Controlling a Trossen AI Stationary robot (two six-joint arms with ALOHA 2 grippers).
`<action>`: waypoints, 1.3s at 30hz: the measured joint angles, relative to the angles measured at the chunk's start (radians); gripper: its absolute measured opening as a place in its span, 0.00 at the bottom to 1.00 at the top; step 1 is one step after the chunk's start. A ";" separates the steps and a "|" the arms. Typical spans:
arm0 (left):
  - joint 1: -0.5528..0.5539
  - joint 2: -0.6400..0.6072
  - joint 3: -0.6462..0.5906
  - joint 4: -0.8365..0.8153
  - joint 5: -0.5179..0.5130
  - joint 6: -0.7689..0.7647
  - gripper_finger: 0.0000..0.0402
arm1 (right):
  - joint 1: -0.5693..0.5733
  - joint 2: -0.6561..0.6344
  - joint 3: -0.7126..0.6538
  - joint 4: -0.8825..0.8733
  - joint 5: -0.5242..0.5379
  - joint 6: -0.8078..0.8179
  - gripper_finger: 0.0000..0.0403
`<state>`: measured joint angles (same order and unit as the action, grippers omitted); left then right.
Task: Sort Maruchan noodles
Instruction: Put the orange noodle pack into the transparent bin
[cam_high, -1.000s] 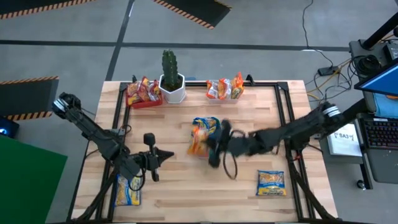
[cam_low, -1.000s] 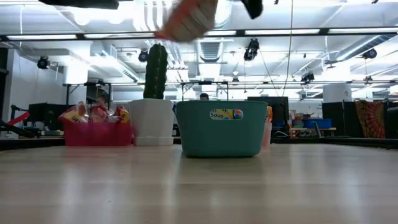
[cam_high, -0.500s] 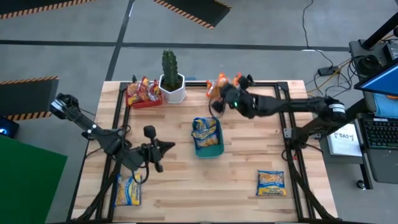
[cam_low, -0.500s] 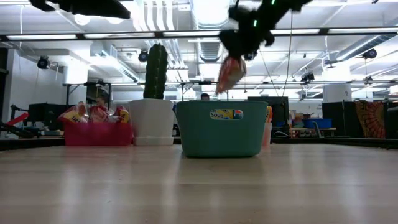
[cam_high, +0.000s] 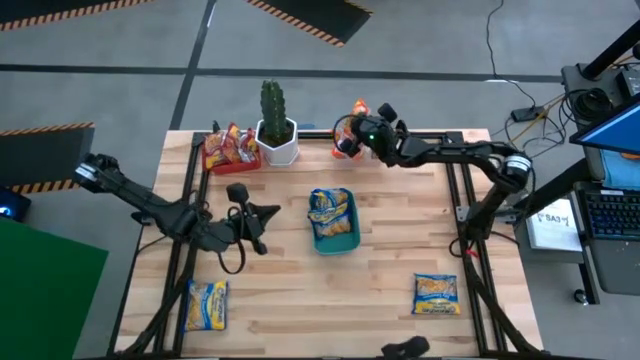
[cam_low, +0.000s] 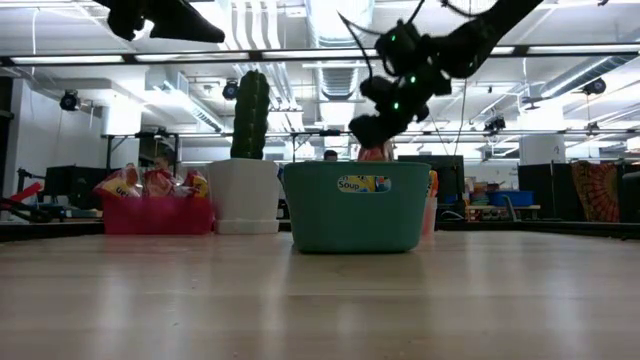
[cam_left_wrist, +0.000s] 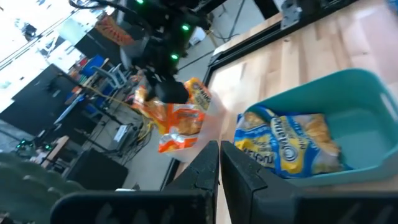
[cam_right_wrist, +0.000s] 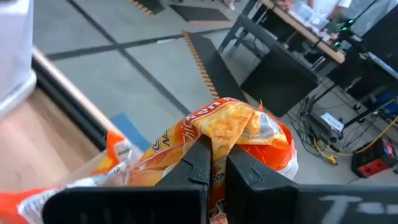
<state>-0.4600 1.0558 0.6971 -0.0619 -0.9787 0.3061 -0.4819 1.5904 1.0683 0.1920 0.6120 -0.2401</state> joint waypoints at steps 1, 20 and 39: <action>0.008 -0.004 0.000 -0.003 0.000 0.000 0.00 | 0.000 0.016 0.001 0.000 -0.006 -0.004 0.02; 0.066 -0.013 0.000 -0.018 0.028 -0.014 0.00 | 0.069 0.174 0.008 -0.081 -0.019 0.076 0.02; 0.065 -0.013 0.000 -0.018 0.028 -0.016 0.00 | 0.087 -0.070 0.007 -0.295 -0.197 0.311 0.33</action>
<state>-0.3946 1.0431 0.6971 -0.0803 -0.9504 0.2901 -0.3950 1.5202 1.0752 -0.1035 0.4151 0.0707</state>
